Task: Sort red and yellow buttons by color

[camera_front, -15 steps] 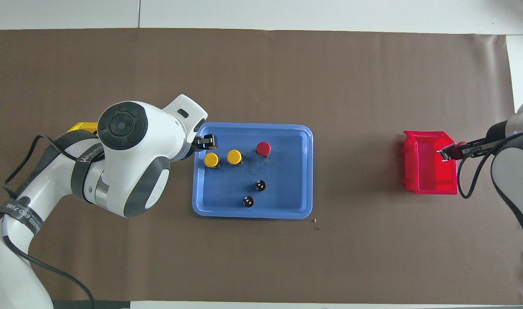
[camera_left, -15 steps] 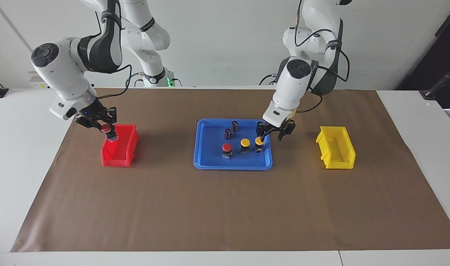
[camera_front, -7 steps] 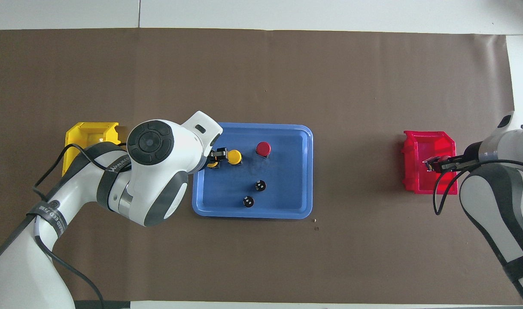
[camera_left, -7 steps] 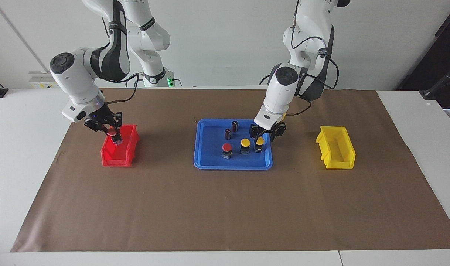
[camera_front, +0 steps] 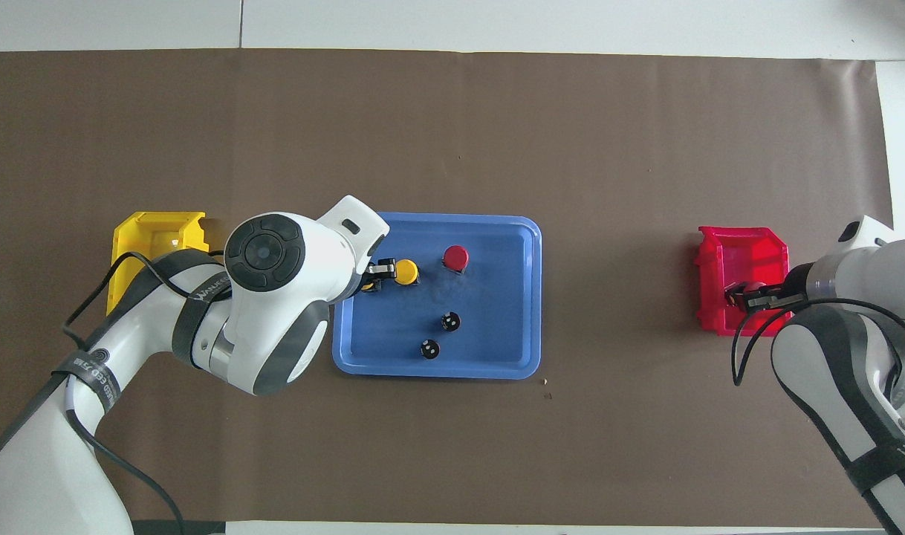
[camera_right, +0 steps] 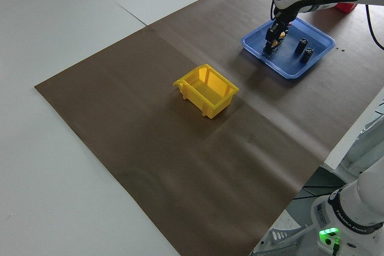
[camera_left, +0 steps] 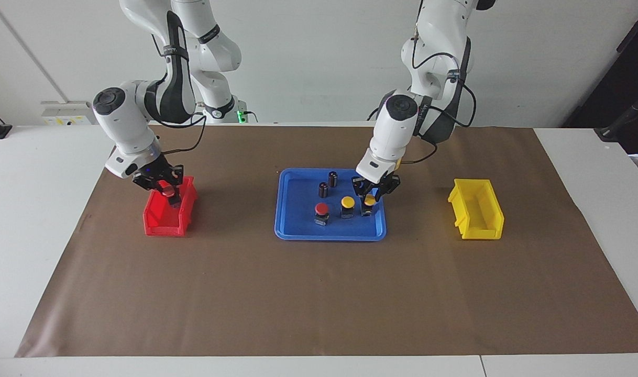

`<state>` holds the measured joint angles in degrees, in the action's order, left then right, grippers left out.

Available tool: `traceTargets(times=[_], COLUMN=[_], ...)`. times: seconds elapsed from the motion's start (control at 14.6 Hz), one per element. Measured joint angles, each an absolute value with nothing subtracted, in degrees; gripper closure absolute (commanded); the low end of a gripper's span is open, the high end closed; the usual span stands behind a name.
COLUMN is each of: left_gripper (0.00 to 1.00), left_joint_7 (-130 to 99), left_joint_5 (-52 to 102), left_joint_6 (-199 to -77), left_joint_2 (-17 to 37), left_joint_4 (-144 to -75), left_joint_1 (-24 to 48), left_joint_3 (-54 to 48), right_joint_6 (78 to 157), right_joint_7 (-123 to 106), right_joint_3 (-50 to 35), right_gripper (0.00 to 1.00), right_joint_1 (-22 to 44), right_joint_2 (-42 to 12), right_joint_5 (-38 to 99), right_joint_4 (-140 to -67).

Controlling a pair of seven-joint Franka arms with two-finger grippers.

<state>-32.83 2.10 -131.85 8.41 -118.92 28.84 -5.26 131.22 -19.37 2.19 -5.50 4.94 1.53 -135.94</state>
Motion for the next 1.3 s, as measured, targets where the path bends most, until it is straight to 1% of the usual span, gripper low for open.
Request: traceTargets(times=[0.07,0.14,0.2,0.34,0.48,0.55,0.68,0.82,0.96,1.09,1.16,1.3], left_gripper=[0.99,0.99,0.99,0.99,0.99,0.99,0.99,0.99,0.99,0.99,0.99,0.99], left_joint_7=[-33.1,-33.4,-33.6,-33.5,-30.5,-27.2,-17.5,-7.6,-1.9,1.6,2.9,4.2], left_joint_5=[2.1,2.1,2.1,2.1,2.1,2.1,2.1,2.1,2.1,2.1,2.1,2.1], left_joint_6=[-131.8,-131.4,-129.5,-120.7,-111.3,-108.3,-104.5,-101.9,-100.6,-101.0,-102.3,-106.5], left_joint_2=[8.4,8.4,8.2,7.4,5.7,4.6,2.3,0.7,-0.2,-0.9,-1.4,-2.7], left_joint_4=[-118.8,-118.3,-117.2,-112.6,-107.9,-106.8,-106.3,-106.3,-106.7,-108.8,-110.5,-115.0], left_joint_1=[28.8,28.8,28.8,28.6,26.6,24.3,17.1,9.3,3.9,1.1,0.1,-0.9], left_joint_3=[-5.2,-5.1,-5.1,-4.6,-4.3,-4.1,-3.8,-3.3,-3.0,-3.0,-3.0,-3.0], right_joint_6=[131.2,131.2,131.1,128.5,122.1,118.4,111.1,106.7,106.9,109.1,109.9,110.3], right_joint_7=[-19.4,-19.4,-19.5,-19.7,-19.9,-19.9,-19.5,-13.9,-2.3,12.7,19.4,27.0], right_joint_3=[2.2,2.2,2.2,2.2,2.1,1.9,1.9,1.8,1.5,1.1,1.0,0.9], right_gripper=[0.03,0.00,0.00,0.00,0.00,0.00,0.00,0.00,0.00,0.00,0.00,0.00], right_joint_1=[-5.5,-5.5,-5.5,-5.5,-5.5,-5.3,-3.1,1.8,10.0,19.3,23.0,27.7], right_joint_2=[5.0,5.1,5.3,5.5,5.3,5.1,4.3,2.5,-0.4,-4.4,-7.2,-13.7], right_joint_5=[1.5,1.5,1.5,1.5,0.7,0.2,-0.1,-0.1,0.0,0.0,0.0,-0.1], right_joint_4=[-136.0,-135.9,-135.8,-134.1,-129.1,-125.7,-117.9,-111.0,-105.7,-101.6,-98.9,-92.8])
